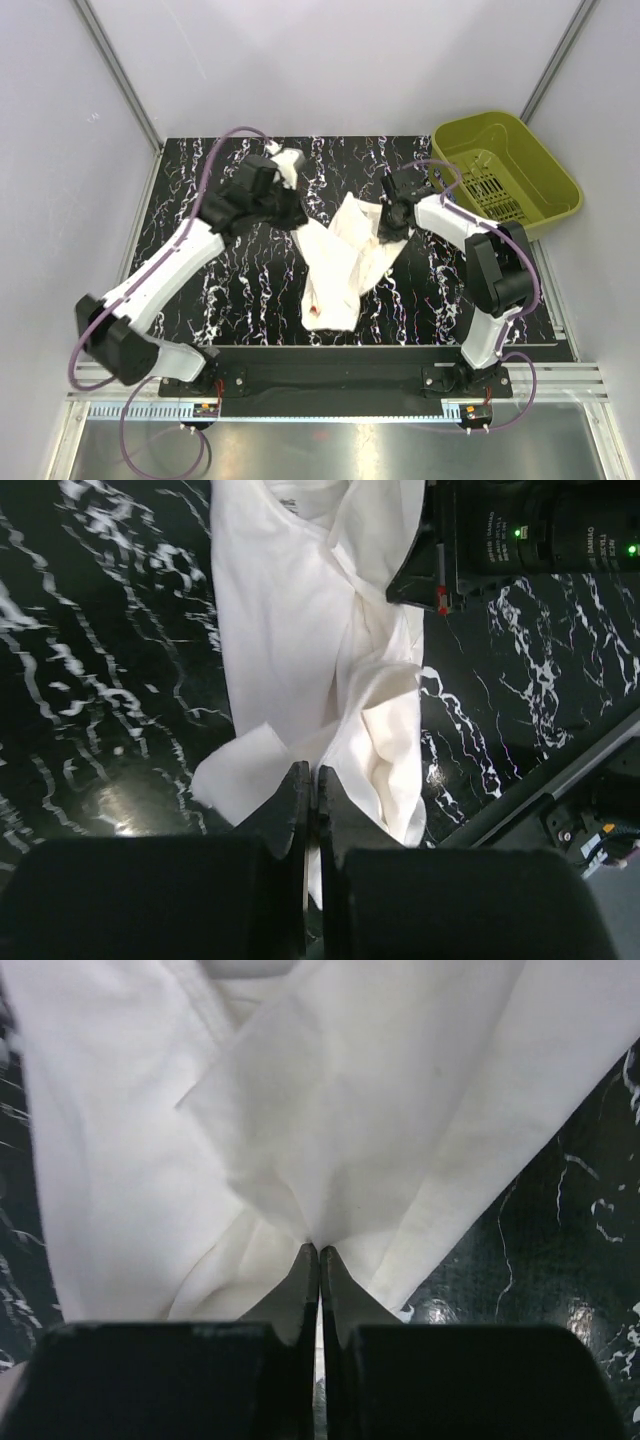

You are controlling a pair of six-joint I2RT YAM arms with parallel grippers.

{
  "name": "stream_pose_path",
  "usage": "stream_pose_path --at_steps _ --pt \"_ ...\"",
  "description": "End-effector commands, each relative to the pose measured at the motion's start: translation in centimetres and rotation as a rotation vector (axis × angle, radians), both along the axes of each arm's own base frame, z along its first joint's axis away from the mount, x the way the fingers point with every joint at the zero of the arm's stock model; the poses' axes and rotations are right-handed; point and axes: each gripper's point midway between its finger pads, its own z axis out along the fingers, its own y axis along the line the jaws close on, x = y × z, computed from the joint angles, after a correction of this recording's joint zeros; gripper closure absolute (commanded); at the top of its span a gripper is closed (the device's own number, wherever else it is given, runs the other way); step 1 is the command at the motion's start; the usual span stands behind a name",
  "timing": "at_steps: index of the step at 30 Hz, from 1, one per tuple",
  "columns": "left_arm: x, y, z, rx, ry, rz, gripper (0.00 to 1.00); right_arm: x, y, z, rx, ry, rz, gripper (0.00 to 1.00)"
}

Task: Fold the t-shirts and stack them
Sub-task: Flatten the tshirt out

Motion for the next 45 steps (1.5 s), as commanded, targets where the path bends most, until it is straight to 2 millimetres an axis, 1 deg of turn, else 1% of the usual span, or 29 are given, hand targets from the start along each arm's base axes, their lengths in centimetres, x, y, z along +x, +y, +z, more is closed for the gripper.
stream_pose_path --at_steps 1,3,5,6,7,9,10,14,15,19,22,24,25,27,28,30,31,33,34,36,37,38,39,40,41,42,43,44,45 --pt "0.7 5.3 0.9 0.101 -0.047 0.149 1.0 4.4 0.7 4.7 0.017 -0.169 0.007 1.0" --pt "1.5 8.2 2.9 0.093 -0.085 0.236 1.0 5.4 1.2 7.1 0.034 -0.215 0.016 1.0" --pt "2.4 10.0 5.7 0.075 -0.148 0.292 1.0 6.1 1.1 9.4 0.037 -0.253 0.007 1.0" --pt "3.1 11.6 6.7 0.083 -0.173 0.33 1.0 6.3 0.9 10.9 0.047 -0.283 -0.002 1.0" --pt "3.7 12.6 9.0 0.083 -0.23 0.373 1.0 6.4 0.8 12.0 0.058 -0.304 -0.01 1.0" --pt "4.4 14.7 10.8 0.097 -0.267 0.431 1.0 6.5 0.5 14.9 0.088 -0.366 -0.023 1.0" --pt "4.8 15.4 12.9 0.083 -0.312 0.46 1.0 6.4 0.6 16.0 0.102 -0.386 -0.02 1.0" --pt "5.5 18.1 16.8 0.084 -0.377 0.57 1.0 6.3 0.0 21.9 0.17 -0.507 -0.028 1.0" --pt "5.5 18.4 18.3 0.072 -0.411 0.579 1.0 6.5 -0.3 23.1 0.177 -0.539 -0.035 1.0" --pt "5.8 19.5 20.9 0.093 -0.484 0.615 1.0 7.0 -1.2 28.9 0.21 -0.665 -0.052 1.0" --pt "6.2 19.7 22.6 0.095 -0.532 0.622 1.0 7.6 -1.3 31.8 0.228 -0.737 -0.054 1.0" --pt "6.4 19.3 24.2 0.078 -0.572 0.596 1.0 8.0 -1.4 32.8 0.232 -0.761 -0.058 1.0" --pt "6.5 19.2 25.0 0.066 -0.596 0.591 1.0 8.2 -1.5 34.3 0.243 -0.798 -0.057 1.0" --pt "6.5 19.0 26.4 0.05 -0.634 0.58 1.0 8.7 -1.3 35.3 0.248 -0.825 -0.051 1.0" --pt "6.5 18.8 26.8 0.042 -0.644 0.569 1.0 8.8 -1.4 36.9 0.253 -0.862 -0.046 1.0" --pt "6.8 18.7 28.0 0.03 -0.676 0.568 1.0 9.5 -1.2 37.7 0.255 -0.884 -0.041 1.0" --pt "6.9 18.8 28.3 0.028 -0.686 0.569 1.0 9.7 -1.2 39.2 0.259 -0.922 -0.039 1.0" --pt "7.7 19.2 29.4 0.016 -0.705 0.588 1.0 10.7 -1.1 39.8 0.259 -0.948 -0.041 1.0" --pt "8.1 19.4 29.9 0.006 -0.716 0.591 1.0 11.1 -1.1 41.7 0.276 -1.002 -0.047 1.0" --pt "9.0 20.5 31.0 -0.006 -0.742 0.63 1.0 12.7 -1.1 42.4 0.285 -1.03 -0.064 1.0" --pt "9.3 20.8 32.1 -0.024 -0.784 0.645 1.0 12.9 -1.2 45.3 0.315 -1.1 -0.073 1.0" --pt "9.7 21.6 32.7 -0.033 -0.809 0.673 1.0 14.3 -0.9 45.0 0.318 -1.104 -0.076 1.0" --pt "9.9 21.9 32.7 -0.043 -0.827 0.685 1.0 14.1 -1.0 48.3 0.347 -1.185 -0.08 1.0" --pt "10.1 22.1 34.4 -0.084 -0.899 0.692 1.0 14.5 -0.9 49.4 0.357 -1.22 -0.08 1.0" --pt "10.4 22.6 34.9 -0.101 -0.926 0.698 1.0 16.0 -0.5 49.0 0.362 -1.227 -0.079 1.0" --pt "10.7 22.4 35.2 -0.118 -0.945 0.68 1.0 15.3 -0.7 52.6 0.395 -1.321 -0.078 1.0" --pt "10.8 22.5 36.4 -0.136 -0.988 0.678 1.0 15.4 -0.7 53.7 0.409 -1.355 -0.076 1.0" --pt "10.9 22.9 37.0 -0.139 -1.009 0.68 1.0 16.6 -0.2 53.2 0.415 -1.361 -0.071 1.0" --pt "10.9 23.0 37.9 -0.147 -1.038 0.676 1.0 16.5 -0.2 54.2 0.425 -1.393 -0.068 1.0"
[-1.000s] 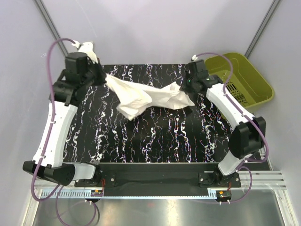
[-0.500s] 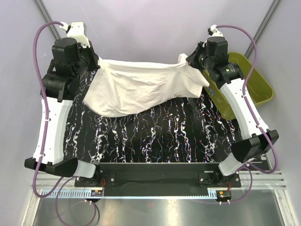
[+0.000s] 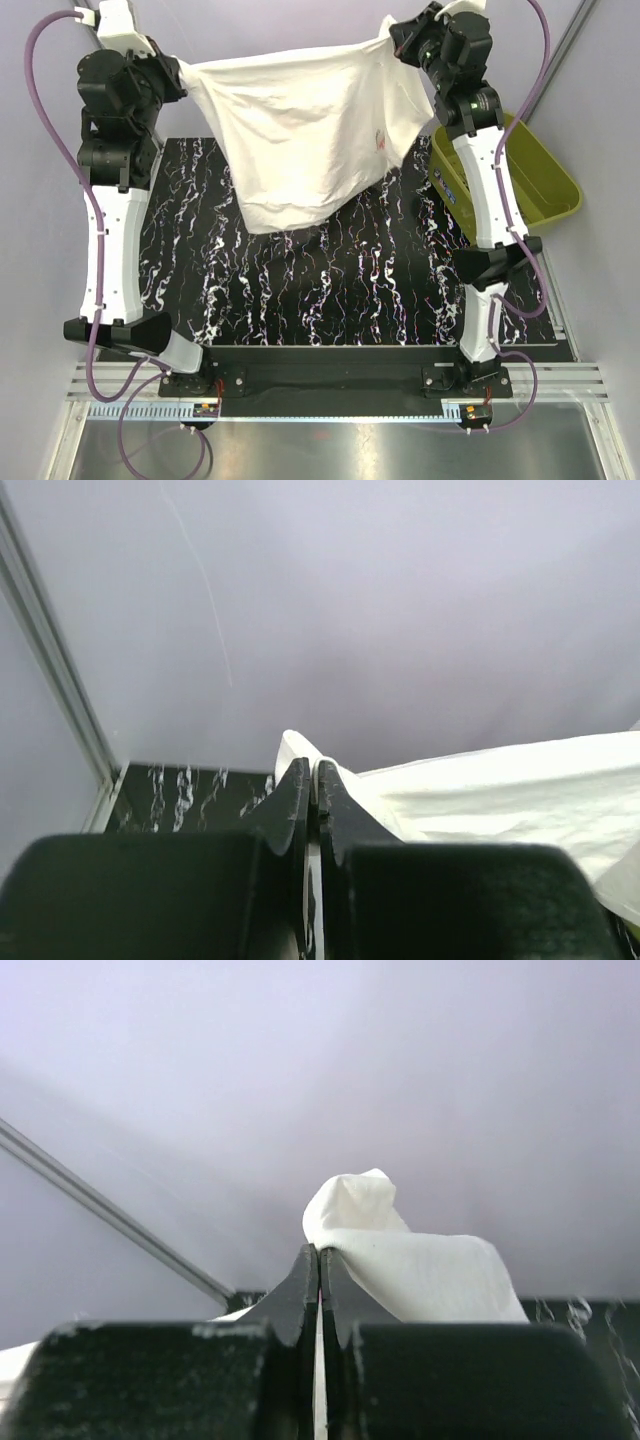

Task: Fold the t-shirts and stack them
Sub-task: Flatten the tshirt out

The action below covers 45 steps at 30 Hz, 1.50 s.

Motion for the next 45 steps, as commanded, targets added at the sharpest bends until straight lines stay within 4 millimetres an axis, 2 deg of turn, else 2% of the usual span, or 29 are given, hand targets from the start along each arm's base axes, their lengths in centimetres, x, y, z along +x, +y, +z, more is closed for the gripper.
stream_pose_path --at_steps 1,5,6,7,9,11,12,13,14,15,16,17,18,19,20,21,22,23,25,26,27,29,31,32,36,39,43,44,45 --pt "-1.2 0.7 9.0 -0.008 -0.327 -0.016 1.0 -1.5 -1.6 8.7 0.081 -0.276 -0.021 1.0" --pt "-2.0 1.7 11.8 0.018 -0.416 -0.012 1.0 -3.4 -1.9 10.6 0.094 -0.324 -0.004 1.0" --pt "-2.2 1.6 12.1 0.016 -0.429 -0.022 1.0 -2.9 -1.8 9.3 0.073 -0.295 -0.005 1.0" --pt "-2.3 2.2 12.3 0.004 -0.432 -0.018 1.0 -4.7 -2.2 10.6 0.077 -0.316 -0.003 1.0" --pt "-2.4 1.8 11.5 0.0 -0.413 -0.044 1.0 -4.6 -2.2 8.5 0.049 -0.25 -0.002 1.0" --pt "-2.3 1.4 8.3 -0.023 -0.345 -0.067 1.0 -6.6 -2.7 8.3 0.039 -0.214 0.0 1.0" --pt "-2.3 1.2 7.1 -0.03 -0.331 -0.079 1.0 -6.1 -2.5 4.7 0.031 -0.099 0.003 1.0" --pt "-2.4 1.2 5.4 -0.055 -0.301 -0.08 1.0 -8.6 -2.7 5.3 0.038 -0.097 0.035 1.0" --pt "-2.8 1.2 1.4 -0.071 -0.229 -0.076 1.0 -9.6 -2.4 4.1 0.037 -0.059 0.056 1.0" --pt "-3.1 1.3 -0.2 -0.082 -0.216 -0.067 1.0 -9.6 -1.9 -0.8 0.03 0.07 0.064 1.0" --pt "-3.4 1.5 -2.2 -0.102 -0.18 -0.05 1.0 -12.7 -2.2 -0.3 0.047 0.067 0.079 1.0" --pt "-4.1 1.8 -5.8 -0.114 -0.109 -0.026 1.0 -13.4 -1.3 -5.2 0.031 0.186 0.11 1.0" --pt "-4.7 3.0 -8.8 -0.123 -0.024 0.044 1.0 -15.2 -0.7 -8.1 0.044 0.287 0.138 1.0" --pt "-5.4 3.8 -11.1 -0.148 0.036 0.102 1.0 -18.3 -0.5 -8.4 0.06 0.307 0.176 1.0" --pt "-6.9 5.7 -14.4 -0.169 0.104 0.225 1.0 -20.2 0.6 -14.5 0.038 0.46 0.23 1.0" --pt "-8.4 6.6 -18.2 -0.186 0.221 0.299 1.0 -23.3 3.3 -16.7 0.046 0.534 0.323 1.0" --pt "-9.7 7.4 -22.2 -0.242 0.309 0.37 1.0 -26.4 3.9 -17.8 0.055 0.569 0.379 1.0" --pt "-11.4 8.1 -23.1 -0.257 0.315 0.416 1.0 -29.2 5.0 -23.2 0.054 0.72 0.414 1.0" --pt "-13.3 8.5 -26.1 -0.272 0.374 0.46 1.0 -34.5 6.3 -25.7 0.056 0.798 0.518 1.0" --pt "-14.6 9.1 -27.6 -0.268 0.387 0.5 0.98 -36.3 6.5 -29.8 0.052 0.877 0.538 1.0" --pt "-15.7 9.5 -29.0 -0.256 0.431 0.533 0.74 -37.5 6.5 -31.1 0.081 0.917 0.551 0.99" --pt "-17.8 11.1 -30.1 -0.239 0.473 0.65 0.52 -40.2 6.0 -34.4 0.092 1.013 0.594 0.78" --pt "-20.3 12.0 -31.3 -0.242 0.547 0.747 0.23 -41.2 5.7 -35.0 0.079 1.016 0.63 0.64" --pt "-21.0 12.2 -31.2 -0.241 0.551 0.77 0.16 -41.4 5.1 -35.6 0.057 1.02 0.614 0.46" --pt "-21.4 10.2 -30.4 -0.289 0.561 0.657 0.11 -39.7 1.7 -34.9 -0.051 0.91 0.445 0.01" --pt "-20.4 6.7 -31.6 -0.347 0.602 0.45 0.23 -38.3 0.4 -34.7 -0.113 0.908 0.337 0.0" --pt "-21.1 3.0 -36.9 -0.44 0.76 0.3 0.38 -36.8 -0.6 -36.7 -0.206 0.96 0.238 0.03" --pt "-21.1 2.4 -37.2 -0.459 0.781 0.276 0.44 -36.3 -0.5 -37.2 -0.206 0.979 0.231 0.11" --pt "-21.0 2.2 -37.3 -0.464 0.784 0.268 0.47 -35.8 0.1 -38.2 -0.225 1.014 0.231 0.4"
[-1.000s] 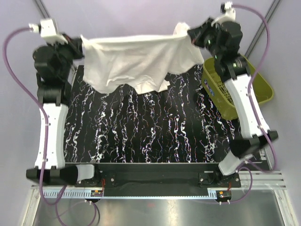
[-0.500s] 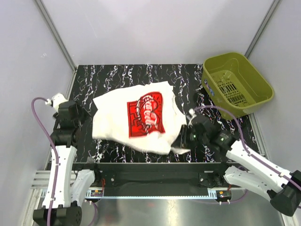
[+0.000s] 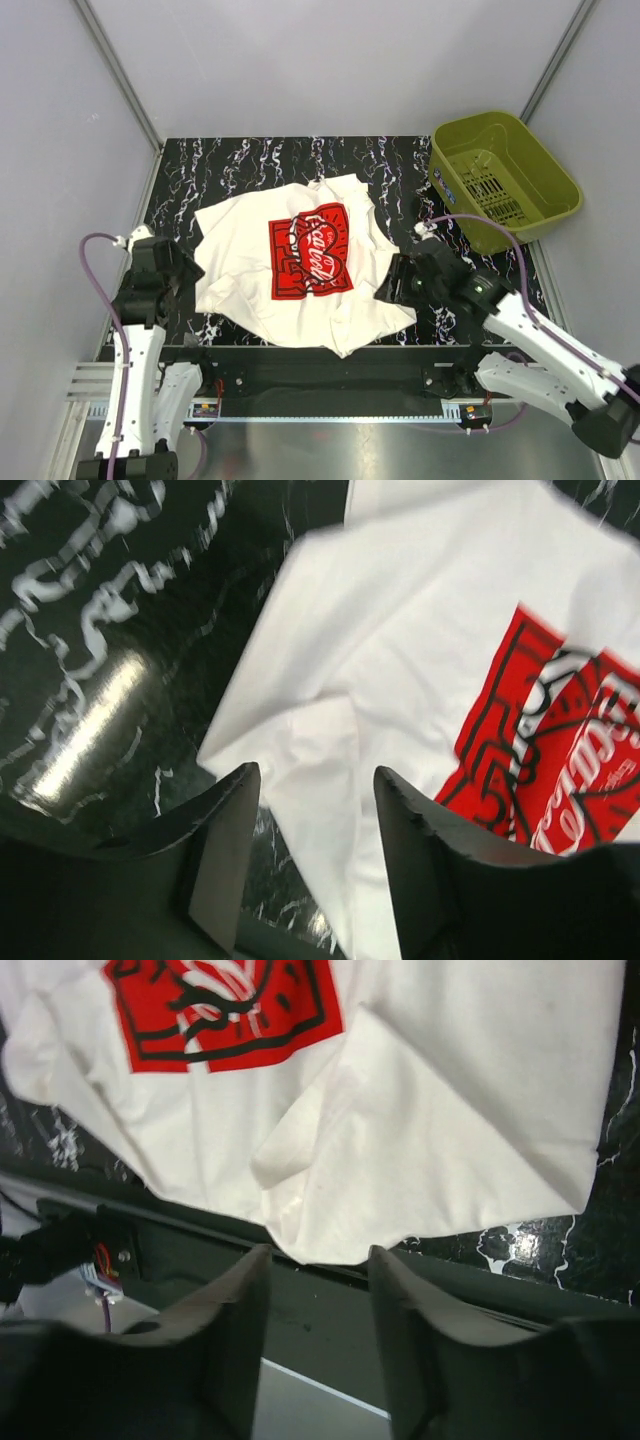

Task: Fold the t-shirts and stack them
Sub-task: Flatten the tshirt out

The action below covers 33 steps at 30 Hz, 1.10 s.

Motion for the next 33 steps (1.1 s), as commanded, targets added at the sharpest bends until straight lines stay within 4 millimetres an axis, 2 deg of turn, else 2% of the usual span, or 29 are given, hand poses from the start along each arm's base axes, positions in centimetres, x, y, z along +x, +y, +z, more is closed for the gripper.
stream_pose_path --at_steps 1,2,3,4,6,7,10,12,14,16,17,19,20,24,28,33 --pt "0.0 -3.4 -2.0 -0.155 0.053 -0.11 0.47 2.2 -0.5 -2.1 -0.124 0.04 -0.049 0.56" --pt "-0.1 -3.2 -2.4 -0.152 0.073 -0.097 0.47 3.3 -0.1 -2.0 -0.131 0.014 -0.032 0.63" --pt "-0.1 -3.2 -2.5 -0.152 0.087 -0.095 0.46 4.2 0.1 -2.9 -0.173 0.03 -0.034 0.63" --pt "0.1 -3.2 -3.3 -0.16 0.137 -0.098 0.45 5.3 0.5 -2.1 -0.175 0.012 -0.032 0.58" --pt "0.3 -4.2 -4.1 -0.168 0.199 -0.15 0.43 6.7 0.2 -3.3 -0.211 0.054 -0.028 0.46" --pt "0.5 -3.8 -5.0 -0.124 0.258 -0.142 0.41 7.3 0.2 -3.5 -0.2 0.065 -0.026 0.43" --pt "1.0 -4.9 -5.4 -0.005 0.329 -0.202 0.39 8.7 -0.5 -5.5 -0.157 0.17 -0.08 0.46" --pt "1.6 -4.8 -6.5 0.025 0.391 -0.193 0.39 9.1 -0.1 -6.2 -0.133 0.222 -0.111 0.49" --pt "2.7 -4.4 -7.4 0.053 0.434 -0.169 0.39 9.5 1.0 -6.0 -0.066 0.248 -0.157 0.43" --pt "3.9 -3.9 -7.3 0.089 0.452 -0.144 0.41 9.8 1.6 -6.0 -0.021 0.29 -0.228 0.41" --pt "4.3 -3.9 -8.2 0.096 0.495 -0.135 0.42 10.0 1.7 -6.4 -0.023 0.31 -0.252 0.41" --pt "5.6 -4.1 -8.0 0.095 0.495 -0.132 0.44 10.5 1.9 -6.2 -0.024 0.318 -0.269 0.43" --pt "6.2 -4.2 -8.2 0.098 0.496 -0.133 0.5 10.8 1.8 -6.3 -0.031 0.316 -0.273 0.43" --pt "8.1 -4.4 -9.6 0.106 0.55 -0.111 0.55 11.4 1.5 -6.2 -0.059 0.285 -0.276 0.49" --pt "9.1 -5.1 -10.6 0.075 0.576 -0.093 0.56 11.3 1.3 -6.7 -0.058 0.281 -0.292 0.5" --pt "8.7 -4.6 -12.1 0.089 0.668 -0.015 0.57 11.0 1.0 -7.2 -0.057 0.281 -0.299 0.5"
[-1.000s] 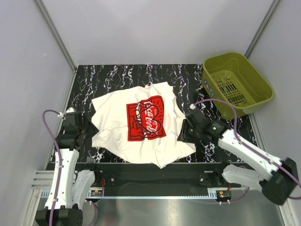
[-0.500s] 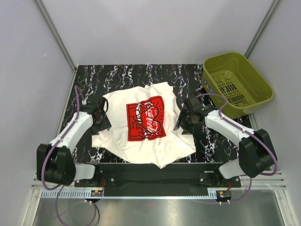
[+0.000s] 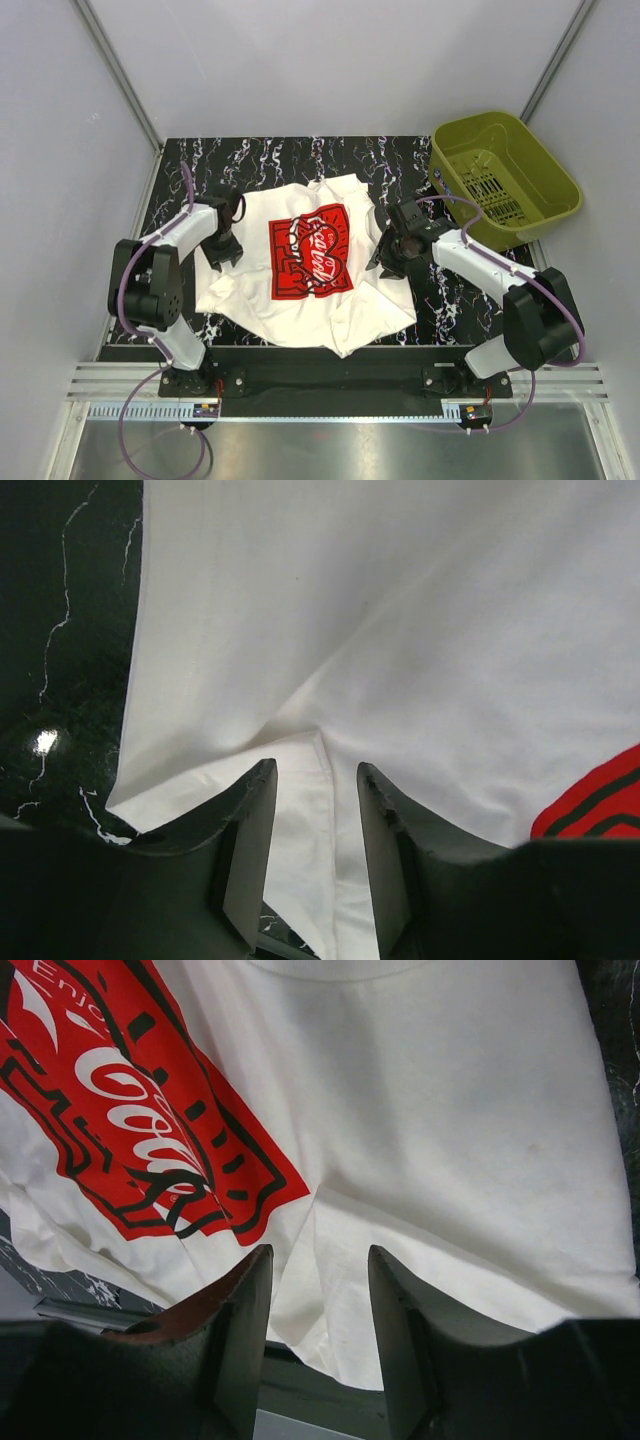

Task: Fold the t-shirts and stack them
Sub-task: Flatten the tshirt out

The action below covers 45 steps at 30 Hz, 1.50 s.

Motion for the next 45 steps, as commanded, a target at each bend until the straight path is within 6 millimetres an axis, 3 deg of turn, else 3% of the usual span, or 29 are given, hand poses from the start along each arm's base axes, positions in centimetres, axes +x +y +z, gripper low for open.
stream_pose_path --at_steps 1,13,24,31,37,40,42,45 --pt "1.1 0.4 0.1 0.043 -0.008 0.057 0.57 0.6 -0.1 0.3 0.004 -0.045 -0.026 0.5" --pt "0.0 0.2 -2.3 0.038 0.046 0.094 0.61 0.1 -0.2 0.0 0.009 -0.044 -0.026 0.5" --pt "-1.4 0.3 -3.4 0.046 0.075 0.108 0.75 -0.3 -0.6 0.2 -0.002 -0.046 -0.019 0.5" --pt "-2.6 1.1 -1.8 0.082 0.051 0.136 0.94 -0.3 -0.7 0.1 -0.006 -0.044 -0.024 0.5" --pt "-3.5 1.6 1.3 0.08 -0.063 0.147 0.92 -0.1 0.2 -0.6 0.042 0.014 -0.098 0.37" --pt "-3.5 1.0 0.7 0.04 -0.091 0.126 0.86 -0.1 0.7 -1.1 0.064 0.041 -0.114 0.37" --pt "-3.7 0.9 0.2 0.037 -0.07 0.12 0.98 -0.1 0.6 -1.2 0.058 0.042 -0.112 0.37" --pt "-4.1 0.9 -0.5 0.04 -0.052 0.116 1.0 0.0 0.3 -0.9 0.041 0.026 -0.11 0.38"
